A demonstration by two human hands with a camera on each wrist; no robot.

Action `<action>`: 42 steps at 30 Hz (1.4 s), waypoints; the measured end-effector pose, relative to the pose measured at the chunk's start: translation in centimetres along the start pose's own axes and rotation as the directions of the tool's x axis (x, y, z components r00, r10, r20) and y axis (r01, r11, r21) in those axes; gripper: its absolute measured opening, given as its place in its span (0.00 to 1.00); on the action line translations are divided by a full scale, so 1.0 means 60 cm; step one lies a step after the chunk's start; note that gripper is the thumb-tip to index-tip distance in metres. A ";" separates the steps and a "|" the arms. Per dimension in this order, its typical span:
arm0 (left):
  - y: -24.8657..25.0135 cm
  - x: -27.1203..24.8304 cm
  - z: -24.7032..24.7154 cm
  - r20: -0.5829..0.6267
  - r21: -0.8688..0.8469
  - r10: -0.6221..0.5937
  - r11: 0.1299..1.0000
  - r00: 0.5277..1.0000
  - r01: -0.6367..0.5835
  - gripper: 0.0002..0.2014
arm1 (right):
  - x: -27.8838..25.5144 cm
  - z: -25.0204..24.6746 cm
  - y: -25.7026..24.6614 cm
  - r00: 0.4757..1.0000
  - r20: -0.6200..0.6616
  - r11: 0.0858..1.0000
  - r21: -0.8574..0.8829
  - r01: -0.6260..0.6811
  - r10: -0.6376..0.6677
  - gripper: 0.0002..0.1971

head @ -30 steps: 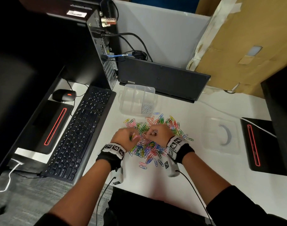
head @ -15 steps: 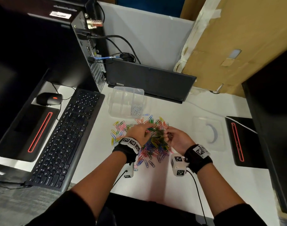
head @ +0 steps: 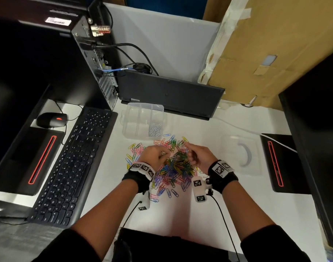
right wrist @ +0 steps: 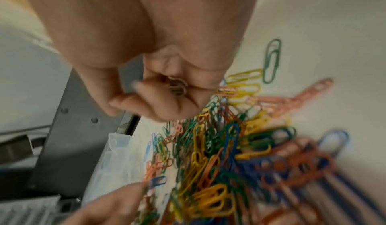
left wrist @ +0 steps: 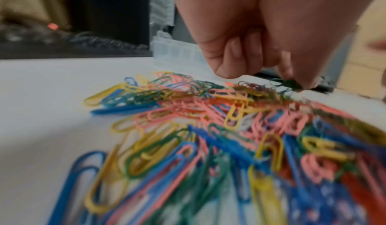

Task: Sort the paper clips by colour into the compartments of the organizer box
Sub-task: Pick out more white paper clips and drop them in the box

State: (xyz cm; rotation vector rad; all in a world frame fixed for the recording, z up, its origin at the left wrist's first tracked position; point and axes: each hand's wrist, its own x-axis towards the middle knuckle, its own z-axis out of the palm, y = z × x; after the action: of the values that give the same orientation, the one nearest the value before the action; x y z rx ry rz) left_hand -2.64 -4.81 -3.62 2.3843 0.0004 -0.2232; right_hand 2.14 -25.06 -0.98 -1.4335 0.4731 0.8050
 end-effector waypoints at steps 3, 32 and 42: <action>-0.012 -0.003 -0.015 -0.082 -0.177 -0.103 0.980 0.991 0.087 0.06 | 0.016 0.000 -0.007 0.959 -0.079 0.849 -0.490 0.199 -0.271 0.09; 0.016 0.025 -0.016 0.113 0.169 -0.284 0.950 0.952 0.263 0.05 | 0.040 -0.013 -0.019 0.957 0.143 0.737 -0.612 0.287 -0.254 0.07; -0.009 -0.005 -0.038 0.108 -0.435 -0.380 0.813 0.919 0.388 0.06 | 0.019 0.027 0.000 0.966 0.256 0.998 0.055 0.011 -0.025 0.09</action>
State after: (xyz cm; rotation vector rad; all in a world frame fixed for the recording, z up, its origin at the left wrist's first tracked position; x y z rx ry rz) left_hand -2.63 -2.86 -2.30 1.8938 0.4846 -0.3883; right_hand 2.64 -23.26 -1.62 -1.2607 0.2810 0.9417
